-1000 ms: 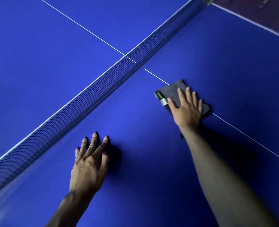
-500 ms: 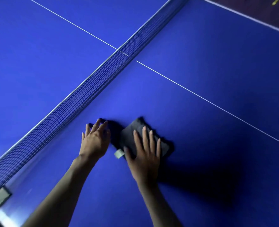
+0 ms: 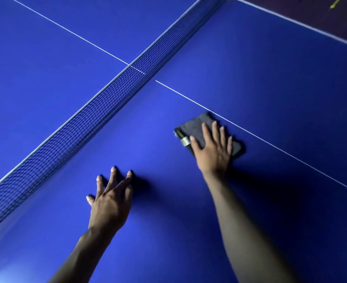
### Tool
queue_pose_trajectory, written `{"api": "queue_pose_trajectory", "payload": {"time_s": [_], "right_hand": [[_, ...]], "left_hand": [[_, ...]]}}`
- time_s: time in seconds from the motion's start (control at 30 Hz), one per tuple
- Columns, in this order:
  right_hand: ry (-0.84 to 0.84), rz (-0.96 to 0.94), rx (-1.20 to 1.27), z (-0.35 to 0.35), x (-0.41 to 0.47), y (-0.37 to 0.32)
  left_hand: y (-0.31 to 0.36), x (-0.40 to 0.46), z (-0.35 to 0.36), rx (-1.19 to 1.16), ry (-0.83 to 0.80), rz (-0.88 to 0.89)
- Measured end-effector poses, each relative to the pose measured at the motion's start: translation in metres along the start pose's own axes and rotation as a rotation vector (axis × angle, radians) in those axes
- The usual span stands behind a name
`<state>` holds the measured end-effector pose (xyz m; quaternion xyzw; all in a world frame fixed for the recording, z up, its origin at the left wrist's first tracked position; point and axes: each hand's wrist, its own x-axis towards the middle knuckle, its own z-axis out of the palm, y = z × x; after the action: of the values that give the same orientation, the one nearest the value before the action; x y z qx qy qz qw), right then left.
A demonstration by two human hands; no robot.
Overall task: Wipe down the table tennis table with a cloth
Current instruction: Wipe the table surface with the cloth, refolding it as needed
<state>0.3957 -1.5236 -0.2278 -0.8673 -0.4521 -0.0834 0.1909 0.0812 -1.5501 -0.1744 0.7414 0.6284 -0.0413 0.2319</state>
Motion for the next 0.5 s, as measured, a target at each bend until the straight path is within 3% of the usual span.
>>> {"api": "queue_pose_trajectory", "payload": {"time_s": [0.13,0.23,0.4,0.5], "right_hand": [[-0.094,0.05,-0.006,0.013,0.07,0.023],[-0.09,0.034,-0.026,0.015,0.065,0.023],[0.023,0.041,0.02,-0.01,-0.034,-0.005],[0.0,0.008,0.049,-0.04,-0.115,-0.024]], "left_hand": [[0.0,0.002,0.005,-0.005,0.028,0.004],[0.001,0.001,0.004,-0.008,0.049,0.015],[0.0,0.007,-0.003,0.011,-0.041,0.004],[0.005,0.003,-0.011,0.002,-0.121,-0.036]]}}
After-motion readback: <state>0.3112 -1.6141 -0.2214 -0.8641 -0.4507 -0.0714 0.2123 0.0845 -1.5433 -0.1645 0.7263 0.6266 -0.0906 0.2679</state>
